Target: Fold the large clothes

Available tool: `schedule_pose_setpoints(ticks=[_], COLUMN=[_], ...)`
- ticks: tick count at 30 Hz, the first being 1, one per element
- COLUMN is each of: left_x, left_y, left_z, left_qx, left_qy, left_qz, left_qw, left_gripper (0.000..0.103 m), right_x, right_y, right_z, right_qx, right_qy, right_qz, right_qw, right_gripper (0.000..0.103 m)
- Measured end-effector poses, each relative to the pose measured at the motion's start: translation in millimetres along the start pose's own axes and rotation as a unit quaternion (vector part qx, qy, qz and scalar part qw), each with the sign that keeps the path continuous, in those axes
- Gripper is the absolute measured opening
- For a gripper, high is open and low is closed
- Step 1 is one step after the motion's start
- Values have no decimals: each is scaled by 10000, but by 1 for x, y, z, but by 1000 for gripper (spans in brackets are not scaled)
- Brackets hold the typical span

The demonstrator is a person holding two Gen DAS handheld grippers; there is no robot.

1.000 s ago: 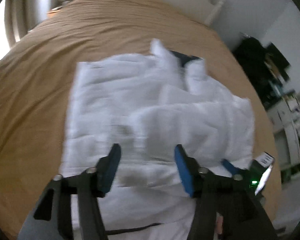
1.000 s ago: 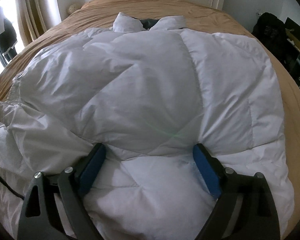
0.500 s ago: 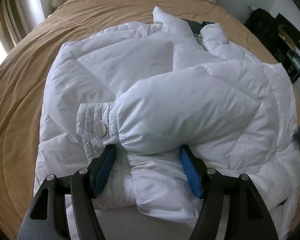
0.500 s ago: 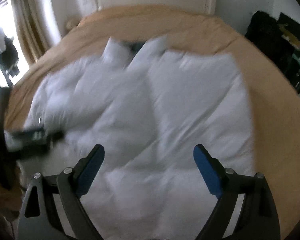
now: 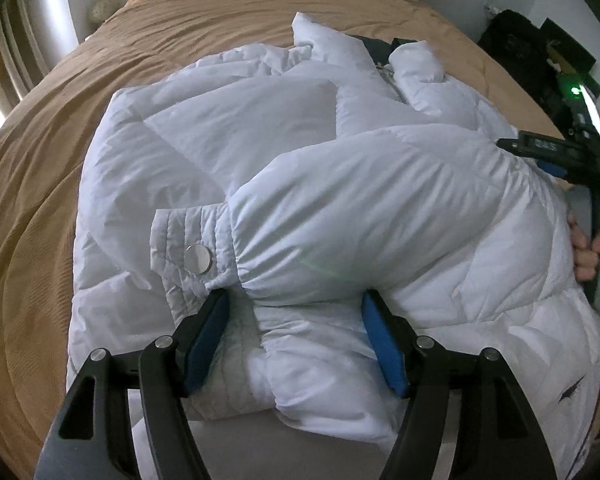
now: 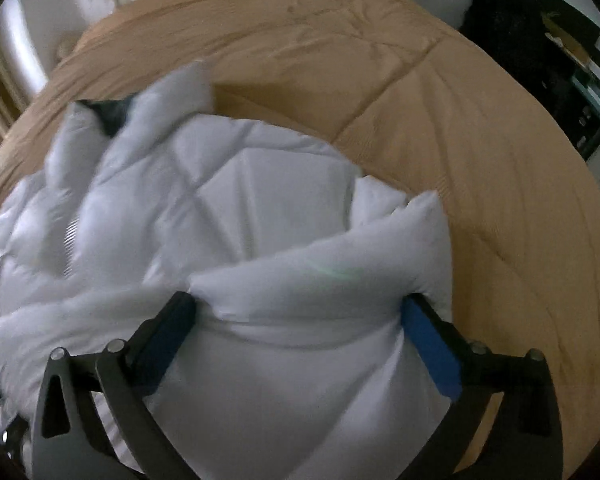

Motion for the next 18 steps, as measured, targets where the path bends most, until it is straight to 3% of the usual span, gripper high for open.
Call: schedule_pose_setpoints(ticks=[3, 5, 7, 9, 13, 18], left_x=[0, 0, 1, 2, 2, 4], left_y=[0, 0, -1, -1, -2, -2], left_z=[1, 1, 1, 1, 1, 0], left_qx=[-54, -117, -124, -114, -157, -200], left_qy=[6, -1, -22, -31, -54, -69], left_qz=[-28, -10, 13, 15, 21, 32], left_qw=[10000, 9999, 9999, 9999, 9999, 9998], left_gripper=[69, 69, 69, 69, 70, 75], right_x=[-9, -7, 5, 38, 110, 175], right_y=[-4, -3, -1, 2, 5, -19], right_z=[3, -18, -52, -96, -135, -97], right_qx=[59, 106, -161, -579, -698, -403], right_qy=[108, -33, -240, -384, -328, 223], right_qz=[137, 83, 20, -72, -298, -354], right_qw=[9998, 9999, 9996, 9976, 9966, 9983], right_gripper=[101, 78, 75, 75, 75, 75])
Point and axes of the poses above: each gripper's, at about its wrist camera, not at the fingertips, and z roughly the way its jaws point, y to its left, x to its underside, the point moved 4 cm from there along z, roughly the way its jaws point, and after that the axes turned 3 degrees about z, right-handed, at the moved point
